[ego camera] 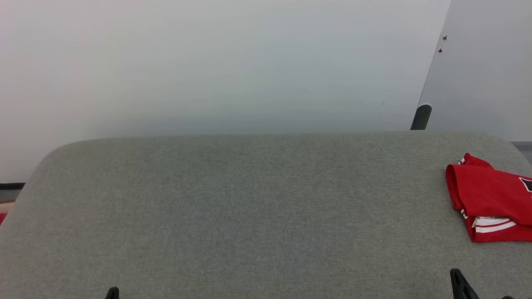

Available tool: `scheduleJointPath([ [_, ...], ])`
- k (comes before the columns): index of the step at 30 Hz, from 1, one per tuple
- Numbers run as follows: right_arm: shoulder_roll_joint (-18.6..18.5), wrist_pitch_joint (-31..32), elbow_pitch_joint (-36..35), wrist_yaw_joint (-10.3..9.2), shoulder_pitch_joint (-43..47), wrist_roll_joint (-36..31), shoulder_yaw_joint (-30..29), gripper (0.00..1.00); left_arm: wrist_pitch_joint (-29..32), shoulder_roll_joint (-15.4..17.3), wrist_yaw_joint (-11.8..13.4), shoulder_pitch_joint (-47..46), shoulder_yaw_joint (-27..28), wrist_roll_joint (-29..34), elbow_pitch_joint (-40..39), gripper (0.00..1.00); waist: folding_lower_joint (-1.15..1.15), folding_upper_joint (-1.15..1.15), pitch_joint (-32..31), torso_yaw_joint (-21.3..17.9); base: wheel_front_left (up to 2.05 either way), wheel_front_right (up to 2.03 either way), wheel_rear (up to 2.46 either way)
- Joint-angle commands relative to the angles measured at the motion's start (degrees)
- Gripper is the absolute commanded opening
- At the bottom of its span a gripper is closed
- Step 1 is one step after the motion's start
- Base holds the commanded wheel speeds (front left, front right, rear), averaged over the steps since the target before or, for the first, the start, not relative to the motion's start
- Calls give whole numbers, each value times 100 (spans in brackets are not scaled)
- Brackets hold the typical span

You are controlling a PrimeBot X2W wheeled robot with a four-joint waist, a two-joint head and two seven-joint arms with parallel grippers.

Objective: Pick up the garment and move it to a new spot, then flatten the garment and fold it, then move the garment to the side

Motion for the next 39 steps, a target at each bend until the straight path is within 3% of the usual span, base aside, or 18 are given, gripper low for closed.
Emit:
scheduleJointPath([
  [1,-5,57,-68,0,-228,314,-50,0,52,22,-2,-196,59,-244,-69,0,0,0,11,1,0,0,0],
  [21,108,539,42,-1,-624,2259,-162,0,547,-281,-8,-666,145,-1731,4,0,0,0,126,6,0,0,0],
  [39,185,879,125,-2,-900,3602,-249,0,894,-496,-12,-993,208,-2761,56,0,0,0,224,10,0,0,0],
])
